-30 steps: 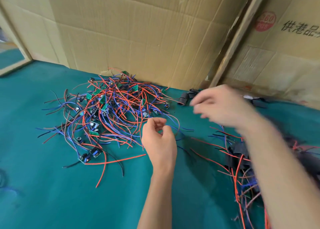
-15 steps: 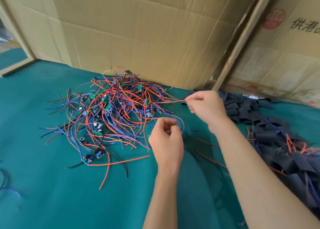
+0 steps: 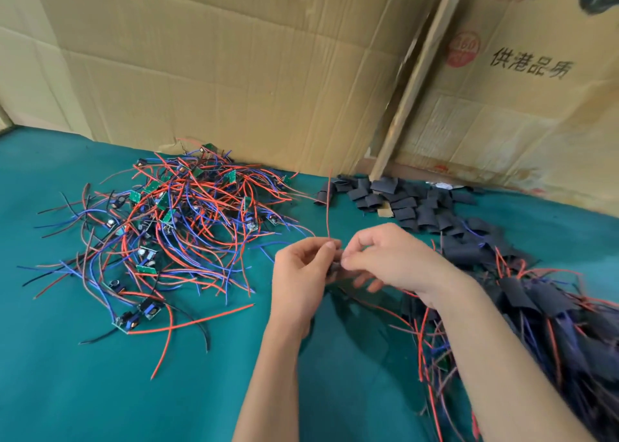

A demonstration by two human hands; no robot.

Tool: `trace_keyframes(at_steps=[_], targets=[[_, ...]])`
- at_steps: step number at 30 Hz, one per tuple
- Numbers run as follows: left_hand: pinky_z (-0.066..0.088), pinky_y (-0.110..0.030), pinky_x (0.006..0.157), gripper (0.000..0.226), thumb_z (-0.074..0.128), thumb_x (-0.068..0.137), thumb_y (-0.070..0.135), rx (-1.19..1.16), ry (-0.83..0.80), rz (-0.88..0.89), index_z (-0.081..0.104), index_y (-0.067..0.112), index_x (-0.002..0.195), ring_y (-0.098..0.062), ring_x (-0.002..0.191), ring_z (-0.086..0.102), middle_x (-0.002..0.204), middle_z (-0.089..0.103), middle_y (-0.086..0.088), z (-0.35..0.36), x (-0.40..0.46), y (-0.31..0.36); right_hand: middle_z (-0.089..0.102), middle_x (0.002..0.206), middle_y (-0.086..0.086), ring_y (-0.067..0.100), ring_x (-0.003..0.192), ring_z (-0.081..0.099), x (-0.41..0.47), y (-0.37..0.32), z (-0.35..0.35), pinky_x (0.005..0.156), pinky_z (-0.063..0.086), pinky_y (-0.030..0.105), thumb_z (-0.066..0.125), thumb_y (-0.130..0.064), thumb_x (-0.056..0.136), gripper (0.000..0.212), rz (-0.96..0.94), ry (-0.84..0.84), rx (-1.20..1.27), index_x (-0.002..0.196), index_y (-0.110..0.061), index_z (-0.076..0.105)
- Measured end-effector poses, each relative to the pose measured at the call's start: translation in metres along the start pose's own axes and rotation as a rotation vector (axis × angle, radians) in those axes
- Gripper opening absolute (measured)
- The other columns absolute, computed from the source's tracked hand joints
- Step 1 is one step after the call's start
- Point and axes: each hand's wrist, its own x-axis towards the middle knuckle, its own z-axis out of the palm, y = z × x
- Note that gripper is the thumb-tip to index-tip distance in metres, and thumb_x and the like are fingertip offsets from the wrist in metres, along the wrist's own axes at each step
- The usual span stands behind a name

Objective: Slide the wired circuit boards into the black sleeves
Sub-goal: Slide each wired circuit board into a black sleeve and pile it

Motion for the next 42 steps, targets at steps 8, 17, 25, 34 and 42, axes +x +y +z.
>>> trace_keyframes(at_steps=[8, 17, 25, 34, 42], targets=[[0.059, -0.026, 0.061, 0.016, 0.051, 0.101, 0.001, -0.078, 0.035, -0.006, 0.067, 0.001, 0.098, -0.023, 0.067, 0.073, 0.069, 0.071, -0.005, 0.001, 0.001, 0.000, 0.062, 0.127, 0.011, 0.037, 0.111, 0.061, 0.099, 0.001, -0.037, 0.079, 0.047, 0.037, 0.061, -0.017, 0.093, 0.028, 0.127, 0.563, -0.400, 0.120, -0.022, 0.066], [0.057, -0.027, 0.060, 0.018, 0.051, 0.098, 0.000, -0.051, 0.026, -0.004, 0.068, 0.004, 0.097, -0.025, 0.065, 0.073, 0.074, 0.071, -0.008, 0.001, 0.003, -0.004, 0.063, 0.122, 0.018, 0.040, 0.108, 0.064, 0.143, 0.018, -0.033, 0.073, 0.050, 0.037, 0.071, -0.012, 0.090, 0.024, 0.207, 0.669, -0.475, 0.114, -0.012, 0.068], [0.058, -0.029, 0.060, 0.017, 0.051, 0.097, 0.000, -0.031, 0.042, -0.009, 0.068, 0.003, 0.097, -0.027, 0.065, 0.074, 0.072, 0.070, -0.008, 0.002, 0.002, -0.004, 0.068, 0.110, 0.011, 0.036, 0.102, 0.064, 0.124, 0.015, -0.035, 0.075, 0.053, 0.036, 0.077, -0.022, 0.084, 0.014, 0.162, 0.880, -0.113, 0.096, -0.021, 0.071], [0.061, -0.032, 0.064, 0.022, 0.052, 0.096, -0.001, 0.107, 0.042, 0.041, 0.070, 0.010, 0.093, -0.025, 0.067, 0.075, 0.074, 0.072, -0.010, 0.005, 0.000, -0.006, 0.072, 0.069, 0.004, 0.021, 0.070, 0.071, 0.027, -0.020, -0.007, 0.061, 0.054, 0.024, 0.071, 0.006, 0.081, 0.028, -0.383, 0.627, 0.883, 0.100, -0.014, 0.075], [0.063, -0.036, 0.069, 0.023, 0.051, 0.095, -0.002, 0.192, 0.015, 0.077, 0.072, 0.009, 0.094, -0.020, 0.066, 0.073, 0.077, 0.073, -0.014, 0.007, -0.002, -0.005, 0.070, 0.066, 0.000, 0.023, 0.059, 0.064, 0.020, -0.011, 0.004, 0.061, 0.052, 0.031, 0.073, 0.001, 0.074, 0.031, -0.467, 0.815, 0.670, 0.089, -0.026, 0.073]])
